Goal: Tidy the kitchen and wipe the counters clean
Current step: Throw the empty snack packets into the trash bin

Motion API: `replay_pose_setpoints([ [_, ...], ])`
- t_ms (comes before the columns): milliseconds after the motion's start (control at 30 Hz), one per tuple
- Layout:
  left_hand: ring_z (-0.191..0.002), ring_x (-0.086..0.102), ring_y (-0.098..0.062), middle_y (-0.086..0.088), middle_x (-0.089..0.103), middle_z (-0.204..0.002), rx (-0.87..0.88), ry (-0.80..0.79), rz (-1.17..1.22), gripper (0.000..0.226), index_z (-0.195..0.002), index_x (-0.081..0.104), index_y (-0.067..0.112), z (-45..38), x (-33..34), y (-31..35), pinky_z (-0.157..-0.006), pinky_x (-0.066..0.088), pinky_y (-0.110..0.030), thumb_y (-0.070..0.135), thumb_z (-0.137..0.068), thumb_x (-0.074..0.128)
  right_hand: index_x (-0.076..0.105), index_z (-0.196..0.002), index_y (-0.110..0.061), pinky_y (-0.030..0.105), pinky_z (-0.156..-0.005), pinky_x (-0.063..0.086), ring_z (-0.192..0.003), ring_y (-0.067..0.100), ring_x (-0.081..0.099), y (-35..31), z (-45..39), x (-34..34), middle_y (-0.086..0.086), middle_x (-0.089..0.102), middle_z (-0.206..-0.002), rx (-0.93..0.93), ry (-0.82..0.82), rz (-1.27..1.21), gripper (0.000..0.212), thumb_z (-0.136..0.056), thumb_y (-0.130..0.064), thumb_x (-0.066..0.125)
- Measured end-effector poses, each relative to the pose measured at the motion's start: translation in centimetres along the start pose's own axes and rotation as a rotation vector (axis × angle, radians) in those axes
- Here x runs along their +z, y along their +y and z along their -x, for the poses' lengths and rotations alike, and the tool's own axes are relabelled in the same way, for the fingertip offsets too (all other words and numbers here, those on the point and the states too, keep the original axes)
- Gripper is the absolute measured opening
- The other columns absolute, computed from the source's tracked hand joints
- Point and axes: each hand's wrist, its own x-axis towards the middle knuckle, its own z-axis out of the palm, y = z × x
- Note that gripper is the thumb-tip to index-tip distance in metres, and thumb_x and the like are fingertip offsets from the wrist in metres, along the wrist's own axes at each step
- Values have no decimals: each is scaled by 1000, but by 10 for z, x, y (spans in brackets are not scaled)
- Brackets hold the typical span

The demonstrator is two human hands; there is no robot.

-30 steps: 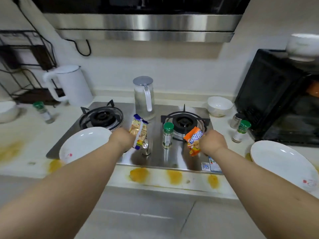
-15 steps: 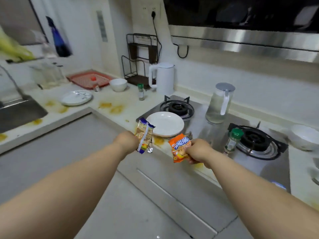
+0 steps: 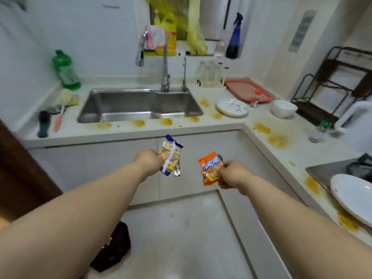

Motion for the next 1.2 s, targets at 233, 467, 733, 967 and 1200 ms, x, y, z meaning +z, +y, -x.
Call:
replay_pose_setpoints([
  [233, -82, 52, -23, -7, 61, -88, -237, 103, 116, 18, -101, 62, 10, -29, -94, -127, -71, 39, -27, 22, -96, 50, 54, -91, -11, 43, -75, 60, -65, 25, 61, -88, -49, 152, 13, 61, -83, -98, -219, 194, 11, -88, -1, 50],
  [467, -84, 54, -25, -8, 58, -87, -491, 232, 148, 24, -73, 47, 16, -35, -118, -214, -73, 43, -30, 25, -92, 58, 45, -84, -13, 50, -80, 57, -91, 34, 68, -118, -84, 259, 19, 65, -98, -177, -329, 344, 17, -83, -8, 61],
  [733, -98, 62, -31, -15, 65, -107, -788, 260, 123, 33, -108, 46, 8, -81, -101, -308, -86, 51, -38, 30, -87, 57, 41, -81, -13, 50, -78, 56, -85, 34, 69, -115, -154, 381, 21, 68, -91, -200, -541, 435, 19, -82, -7, 60],
  [967, -95, 61, -28, -12, 65, -104, -874, 138, -17, 29, -102, 60, 4, -125, -53, -396, -81, 51, -36, 30, -94, 50, 40, -71, -17, 43, -81, 54, -91, 36, 66, -59, -202, 482, 21, 67, -94, -202, -645, 566, 21, -82, -16, 58],
  [1200, -102, 58, -26, -10, 59, -113, -914, -7, -66, 29, -122, 48, 8, -187, 24, -513, -77, 45, -30, 15, -94, 48, 37, -75, -23, 27, -69, 39, -83, 21, 51, 28, -257, 587, 4, 55, -92, -190, -707, 694, 21, -90, -14, 50],
])
